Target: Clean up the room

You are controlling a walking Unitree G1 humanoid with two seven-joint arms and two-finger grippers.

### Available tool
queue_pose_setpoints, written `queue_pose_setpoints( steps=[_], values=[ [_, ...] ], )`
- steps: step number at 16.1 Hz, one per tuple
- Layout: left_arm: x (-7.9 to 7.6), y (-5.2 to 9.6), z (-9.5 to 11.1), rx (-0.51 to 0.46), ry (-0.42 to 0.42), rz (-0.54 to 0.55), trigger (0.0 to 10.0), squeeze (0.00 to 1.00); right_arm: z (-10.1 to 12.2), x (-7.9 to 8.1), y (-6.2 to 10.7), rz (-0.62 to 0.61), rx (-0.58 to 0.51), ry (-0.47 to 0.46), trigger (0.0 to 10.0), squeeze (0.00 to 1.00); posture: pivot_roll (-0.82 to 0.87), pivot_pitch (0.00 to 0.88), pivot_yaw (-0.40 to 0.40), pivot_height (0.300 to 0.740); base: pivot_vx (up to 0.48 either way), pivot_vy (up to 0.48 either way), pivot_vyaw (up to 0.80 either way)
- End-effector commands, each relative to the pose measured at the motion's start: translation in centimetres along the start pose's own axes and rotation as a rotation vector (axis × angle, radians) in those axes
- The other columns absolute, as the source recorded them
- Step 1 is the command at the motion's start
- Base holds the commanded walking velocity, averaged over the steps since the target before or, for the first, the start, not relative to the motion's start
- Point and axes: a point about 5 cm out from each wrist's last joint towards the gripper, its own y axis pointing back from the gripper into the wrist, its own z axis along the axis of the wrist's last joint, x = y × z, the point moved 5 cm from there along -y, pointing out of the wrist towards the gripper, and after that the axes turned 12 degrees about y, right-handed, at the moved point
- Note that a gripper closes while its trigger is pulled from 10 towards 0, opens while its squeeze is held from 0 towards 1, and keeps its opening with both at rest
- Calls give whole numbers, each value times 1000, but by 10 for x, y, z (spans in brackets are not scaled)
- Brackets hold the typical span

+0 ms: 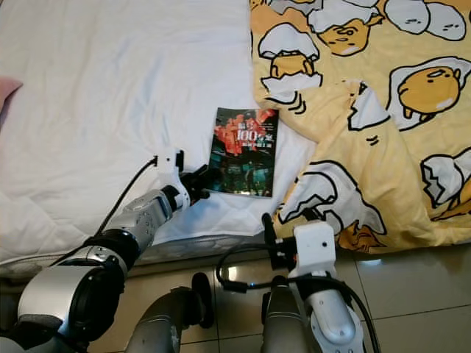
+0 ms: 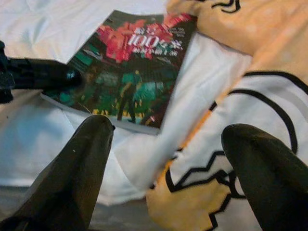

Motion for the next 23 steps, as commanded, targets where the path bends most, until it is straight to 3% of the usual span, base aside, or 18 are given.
queue_pose_setpoints(
  steps=[1, 3, 5, 6, 8, 11, 12, 13, 14, 15, 16, 17, 20, 23],
  values=[
    [-2, 2, -19, 63, -2, -27, 0, 0, -9, 3, 1, 10, 30, -18, 10000, 0, -283, 247, 104, 736, 0, 0, 0],
    [-1, 3, -12, 39, 24, -44, 0, 0, -9, 3, -6, 15, 18, -14, 10000, 0, -265, 217, 111, 736, 0, 0, 0],
    [8, 9, 15, -54, 68, -30, 0, 0, -5, 0, -20, 5, -12, -6, 10000, 0, -247, 171, 116, 736, 0, 0, 0],
    [22, 19, 40, -141, 89, -2, 0, 0, 0, -1, -28, 5, -35, -3, 10000, 0, -229, 128, 118, 736, 0, 0, 0],
    [42, 46, 81, -275, 48, 37, 0, 0, 3, -4, -40, 5, -59, 1, 10000, 0, -187, 84, 112, 736, 0, 0, 0],
    [47, 75, 118, -405, -104, 96, 0, 0, 10, -11, -64, -2, -101, 4, 10000, 0, -136, 24, 99, 736, 0, 0, 0],
    [49, 87, 123, -442, -206, 148, 0, 0, 14, -14, -72, -12, -113, -2, 10000, 0, -120, 0, 90, 736, 0, 0, 0],
    [48, 92, 124, -447, -279, 169, 0, 0, 15, -16, -75, -21, -119, -12, 10000, 0, -120, 0, 90, 736, 0, 0, 0],
    [45, 98, 104, -390, -380, 175, 0, 0, 13, -23, -80, -49, -113, -31, 10000, 0, -94, 0, 74, 736, 0, 0, 669],
    [45, 97, 94, -361, -367, 167, 0, 0, 10, -25, -81, -53, -105, -30, 10000, 0, -90, 0, 72, 736, 0, 0, 669],
    [47, 96, 86, -333, -413, 200, 2157, 0, 8, -26, -83, -57, -100, -32, 10000, 0, -87, 0, 67, 736, 0, 0, 638],
    [48, 92, 79, -308, -428, 225, 10000, 0, 5, -25, -84, -56, -97, -33, 10000, 0, -86, 0, 62, 736, 0, 0, 625],
    [36, 85, 80, -317, -473, 212, 10000, 0, 9, -14, -91, -30, -121, -13, 10000, 0, -87, 0, 52, 736, 0, 160, 0],
    [34, 79, 83, -304, -500, 205, 10000, 0, 11, -19, -94, -56, -141, -15, 10000, 0, -94, 0, 54, 736, 0, 480, 0]
  ],
)
